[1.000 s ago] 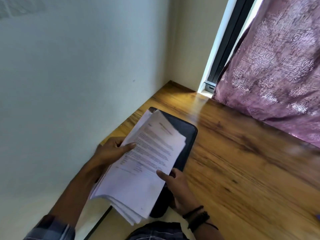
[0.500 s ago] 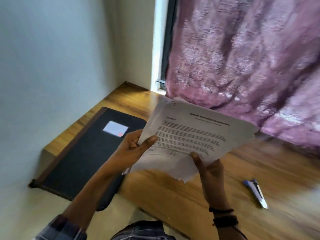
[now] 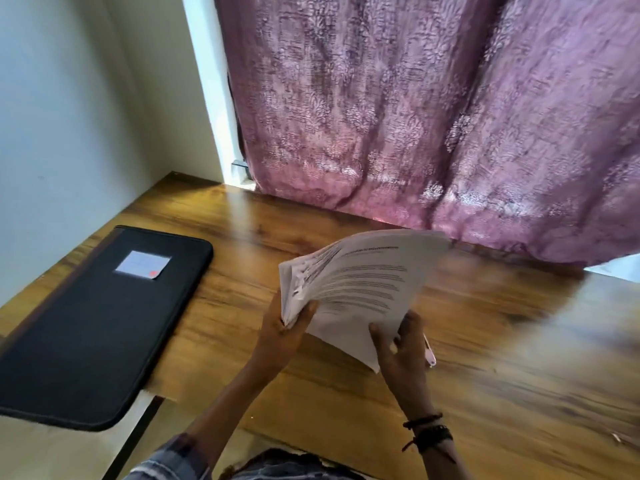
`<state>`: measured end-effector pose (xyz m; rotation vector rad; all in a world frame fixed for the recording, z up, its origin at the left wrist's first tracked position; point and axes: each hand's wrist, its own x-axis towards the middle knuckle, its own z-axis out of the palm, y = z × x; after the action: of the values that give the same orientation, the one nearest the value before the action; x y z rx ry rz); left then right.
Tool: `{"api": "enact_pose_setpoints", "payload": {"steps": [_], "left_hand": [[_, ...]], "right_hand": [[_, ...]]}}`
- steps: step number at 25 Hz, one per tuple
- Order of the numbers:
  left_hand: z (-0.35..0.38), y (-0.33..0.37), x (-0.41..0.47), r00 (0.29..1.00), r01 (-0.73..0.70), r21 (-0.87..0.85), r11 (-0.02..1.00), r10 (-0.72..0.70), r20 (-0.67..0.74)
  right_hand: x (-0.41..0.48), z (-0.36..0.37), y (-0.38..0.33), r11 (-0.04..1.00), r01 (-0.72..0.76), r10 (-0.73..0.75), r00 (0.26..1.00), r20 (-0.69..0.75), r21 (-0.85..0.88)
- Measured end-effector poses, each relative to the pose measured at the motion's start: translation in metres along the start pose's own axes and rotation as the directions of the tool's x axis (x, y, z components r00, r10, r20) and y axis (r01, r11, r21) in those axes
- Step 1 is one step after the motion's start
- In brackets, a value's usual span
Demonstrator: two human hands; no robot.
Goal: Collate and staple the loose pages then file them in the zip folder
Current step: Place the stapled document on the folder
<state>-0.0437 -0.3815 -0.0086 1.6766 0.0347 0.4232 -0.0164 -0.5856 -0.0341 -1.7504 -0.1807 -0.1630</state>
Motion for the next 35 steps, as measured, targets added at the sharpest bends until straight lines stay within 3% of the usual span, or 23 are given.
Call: {"api": "enact_pose_setpoints", "payload": {"steps": [5,9,13,16,20,22,24,26,29,32,35], "left_hand": [[0.011,0.006,0.006,0.994,0.113,0.1,0.989,-0.113,0.001],[0.023,0.025,0.021,0.968,0.183,0.119,0.976,-0.2,0.149],[0.062,0.015,0.024,0.927,0.318,0.047,0.947,-0.321,0.192],[0.108,0.004,0.021,0.886,0.34,0.124,0.932,-0.362,0.29],[0.161,-0.018,0.025,0.859,0.232,0.319,0.919,-0.348,0.376],[0.177,-0.031,0.027,0.816,0.077,0.473,0.878,-0.328,0.476],[0.185,-0.039,0.025,0.744,-0.18,0.655,0.734,-0.334,0.579],[0.189,-0.045,0.022,0.708,-0.346,0.718,0.604,-0.335,0.622],[0.19,-0.05,0.022,0.754,-0.301,0.752,0.587,-0.336,0.564],[0.183,-0.056,0.029,0.813,-0.272,0.789,0.551,-0.307,0.495],[0.169,-0.058,0.036,0.861,-0.192,0.784,0.591,-0.281,0.423]], "right_hand": [[0.002,-0.021,0.004,0.997,-0.071,0.07,0.997,0.034,0.011],[0.014,-0.058,0.012,0.982,-0.186,0.185,0.973,0.138,0.001],[0.017,-0.109,0.025,0.921,-0.38,0.348,0.901,0.258,0.084],[0.017,-0.152,0.027,0.907,-0.41,0.378,0.893,0.245,0.095],[0.014,-0.22,0.03,0.901,-0.431,0.425,0.901,0.084,0.056],[0.008,-0.254,0.036,0.881,-0.471,0.471,0.882,0.004,0.044],[0.002,-0.281,0.047,0.852,-0.523,0.522,0.85,-0.072,0.014],[-0.002,-0.292,0.053,0.815,-0.58,0.578,0.811,-0.09,0.015],[0.001,-0.291,0.062,0.785,-0.619,0.616,0.784,-0.075,-0.026],[0.011,-0.27,0.066,0.776,-0.602,0.595,0.798,-0.096,-0.191],[0.021,-0.247,0.074,0.745,-0.537,0.516,0.84,-0.168,-0.397]]}}
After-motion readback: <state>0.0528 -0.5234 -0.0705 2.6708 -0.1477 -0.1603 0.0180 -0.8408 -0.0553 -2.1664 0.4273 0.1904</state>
